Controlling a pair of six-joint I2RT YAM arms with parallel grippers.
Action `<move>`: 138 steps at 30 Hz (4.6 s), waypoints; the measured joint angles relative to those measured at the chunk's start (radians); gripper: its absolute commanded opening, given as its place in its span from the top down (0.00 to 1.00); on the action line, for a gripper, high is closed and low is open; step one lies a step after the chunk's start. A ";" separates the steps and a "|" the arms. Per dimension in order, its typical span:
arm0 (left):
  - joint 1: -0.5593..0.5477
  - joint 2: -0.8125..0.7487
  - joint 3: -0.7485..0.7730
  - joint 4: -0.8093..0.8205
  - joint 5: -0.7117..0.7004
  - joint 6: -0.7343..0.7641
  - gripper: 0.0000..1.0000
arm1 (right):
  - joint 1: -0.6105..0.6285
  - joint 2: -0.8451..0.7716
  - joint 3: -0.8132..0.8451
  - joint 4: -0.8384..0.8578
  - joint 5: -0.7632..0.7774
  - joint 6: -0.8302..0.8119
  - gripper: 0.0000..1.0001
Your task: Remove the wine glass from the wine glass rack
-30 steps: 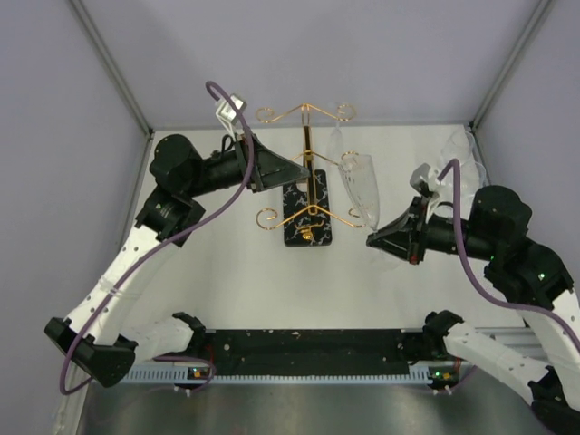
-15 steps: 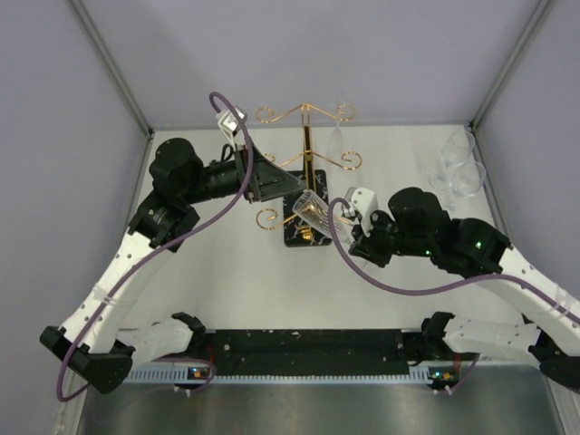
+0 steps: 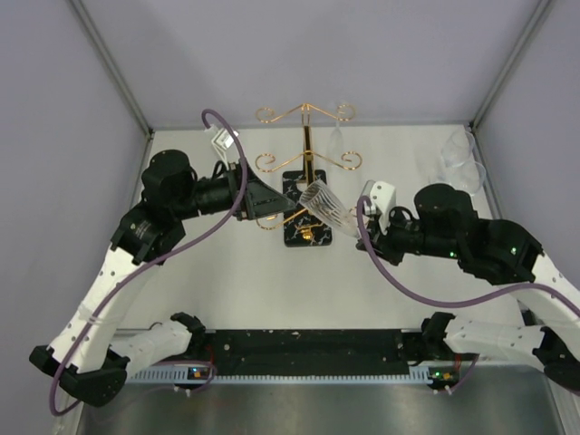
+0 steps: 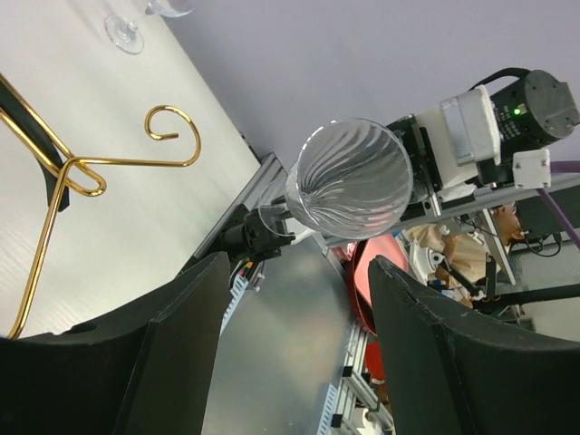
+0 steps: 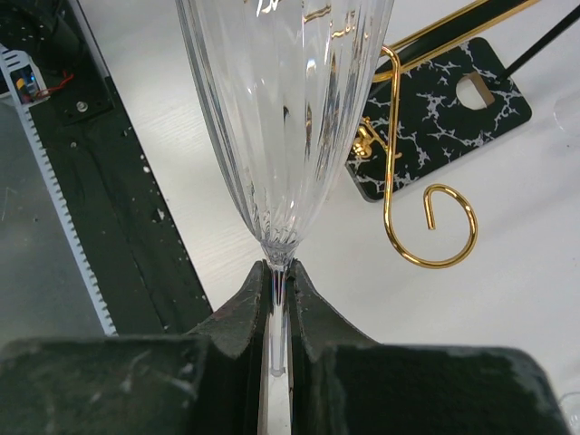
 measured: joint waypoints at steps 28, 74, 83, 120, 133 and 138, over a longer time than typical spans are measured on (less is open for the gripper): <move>0.001 0.016 -0.022 -0.024 -0.008 0.023 0.49 | 0.134 0.098 0.054 -0.053 0.080 -0.046 1.00; 0.005 0.131 0.219 -0.254 -0.117 0.204 1.00 | 0.145 -0.030 0.113 0.002 0.159 -0.043 0.33; 0.008 0.235 0.661 -0.417 -0.482 0.384 1.00 | 0.145 -0.112 0.098 0.106 0.163 -0.038 0.31; 0.385 0.299 0.266 -0.374 -0.993 0.528 1.00 | 0.058 0.066 -0.046 0.202 0.284 0.204 0.26; 0.386 0.356 0.097 -0.299 -0.938 0.497 1.00 | -0.081 0.126 -0.132 0.244 0.163 0.375 0.26; 0.386 0.375 0.071 -0.278 -0.942 0.497 1.00 | -0.082 0.149 -0.140 0.264 0.134 0.385 0.26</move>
